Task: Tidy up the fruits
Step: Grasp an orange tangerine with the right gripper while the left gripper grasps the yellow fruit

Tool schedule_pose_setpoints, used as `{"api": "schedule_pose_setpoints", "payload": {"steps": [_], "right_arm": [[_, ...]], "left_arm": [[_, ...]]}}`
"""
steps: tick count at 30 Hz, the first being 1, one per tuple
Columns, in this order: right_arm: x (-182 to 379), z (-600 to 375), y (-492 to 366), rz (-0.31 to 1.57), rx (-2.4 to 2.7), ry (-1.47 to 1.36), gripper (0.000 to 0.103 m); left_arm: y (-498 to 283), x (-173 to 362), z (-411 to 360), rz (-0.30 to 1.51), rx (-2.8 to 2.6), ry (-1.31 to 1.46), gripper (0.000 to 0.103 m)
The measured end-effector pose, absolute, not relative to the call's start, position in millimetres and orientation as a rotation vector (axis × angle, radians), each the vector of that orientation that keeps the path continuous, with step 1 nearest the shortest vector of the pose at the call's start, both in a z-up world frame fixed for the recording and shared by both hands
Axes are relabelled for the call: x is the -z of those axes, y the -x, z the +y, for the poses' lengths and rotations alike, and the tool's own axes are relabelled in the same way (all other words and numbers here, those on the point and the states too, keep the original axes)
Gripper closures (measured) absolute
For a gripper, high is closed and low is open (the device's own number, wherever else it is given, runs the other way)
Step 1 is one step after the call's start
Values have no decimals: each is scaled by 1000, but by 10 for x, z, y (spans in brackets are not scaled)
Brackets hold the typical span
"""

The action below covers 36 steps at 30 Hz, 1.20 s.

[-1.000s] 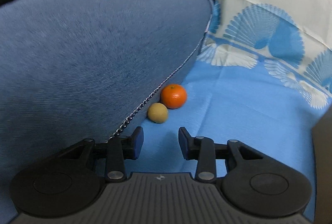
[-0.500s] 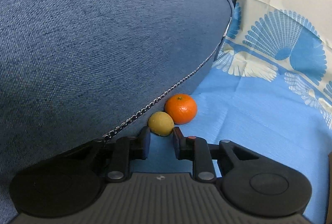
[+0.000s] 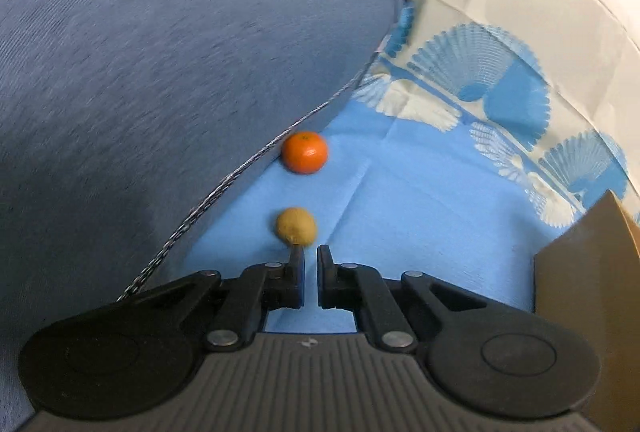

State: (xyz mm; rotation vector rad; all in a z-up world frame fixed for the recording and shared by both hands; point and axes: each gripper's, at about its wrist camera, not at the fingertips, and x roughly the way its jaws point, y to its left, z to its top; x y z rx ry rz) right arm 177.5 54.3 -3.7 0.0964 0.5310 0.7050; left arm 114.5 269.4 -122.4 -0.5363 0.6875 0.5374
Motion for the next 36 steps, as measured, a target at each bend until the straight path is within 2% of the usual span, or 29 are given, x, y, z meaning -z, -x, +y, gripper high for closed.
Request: {"api": "schedule_pose_setpoints", "payload": {"steps": [2,3,4,6,7,14,22,24,25,33,36], "right_arm": [[-43,826,-1945,550,-765,-50,89],[-65,978,-2028,565,-797,-26,80],[-69,1165,-2111,585,-826,10,67],[-34,1539,-2241,605,-869,110,53],[2,1714,-2281,603,-878,160,51],[481,2674,-2615,702,-940,381,51],[902,3140,-2769,758,-980,548,51],[946,3197,-2756,747,-988,566,56],[962,3219,-2745,731,-985,584,65],[707,2872,-2593,697,-929,539,65],[469,2547,-2458,681,-845,463,65]], "left_arm": [[-1123,1265,2776,701,-556,596,96],[-1104,1284,2811,704,-564,625,96],[-1114,1291,2852,703,-570,640,96],[-1108,1303,2917,700,-583,664,94],[-1100,1310,2951,697,-597,683,94],[-1087,1334,3042,693,-649,730,90],[-1044,1336,3050,685,-664,741,87],[-1043,1337,3043,682,-672,744,85],[-1039,1338,3037,684,-673,745,84],[-1085,1314,2980,687,-661,727,81],[-1137,1303,2960,684,-660,693,75]]}}
